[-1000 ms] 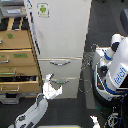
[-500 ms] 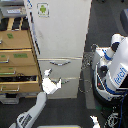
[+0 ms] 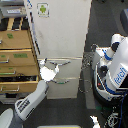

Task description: Opening the fridge

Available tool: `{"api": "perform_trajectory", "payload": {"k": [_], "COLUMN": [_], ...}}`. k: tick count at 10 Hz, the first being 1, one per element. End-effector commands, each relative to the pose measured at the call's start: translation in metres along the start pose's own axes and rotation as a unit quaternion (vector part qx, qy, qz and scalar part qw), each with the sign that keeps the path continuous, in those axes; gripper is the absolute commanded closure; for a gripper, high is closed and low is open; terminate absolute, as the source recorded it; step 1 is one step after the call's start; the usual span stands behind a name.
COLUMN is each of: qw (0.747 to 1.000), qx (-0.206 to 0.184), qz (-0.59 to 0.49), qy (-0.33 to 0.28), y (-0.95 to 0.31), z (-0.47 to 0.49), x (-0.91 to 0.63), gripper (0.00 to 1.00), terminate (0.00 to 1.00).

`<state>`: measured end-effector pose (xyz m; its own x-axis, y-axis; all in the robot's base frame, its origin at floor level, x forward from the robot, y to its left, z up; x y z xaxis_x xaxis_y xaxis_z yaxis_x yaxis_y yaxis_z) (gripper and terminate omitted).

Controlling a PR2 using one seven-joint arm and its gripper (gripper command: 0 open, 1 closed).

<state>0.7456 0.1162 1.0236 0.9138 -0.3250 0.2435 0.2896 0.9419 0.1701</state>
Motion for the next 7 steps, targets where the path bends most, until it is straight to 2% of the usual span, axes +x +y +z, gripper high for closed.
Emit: {"api": "perform_trajectory", "payload": {"k": [1,3,7], "qw": [0.975,0.977,0.975], "qx": [0.051,0.063,0.034], "qz": [0.209,0.199,0.213], "qy": [0.048,0.051,0.048], "y": [0.106,0.105,0.138], "z": [0.014,0.004,0.01], "x": [0.037,0.045,0.075], "gripper": [0.0,0.0,0.0], "terminate": [0.0,0.0,0.0]}}
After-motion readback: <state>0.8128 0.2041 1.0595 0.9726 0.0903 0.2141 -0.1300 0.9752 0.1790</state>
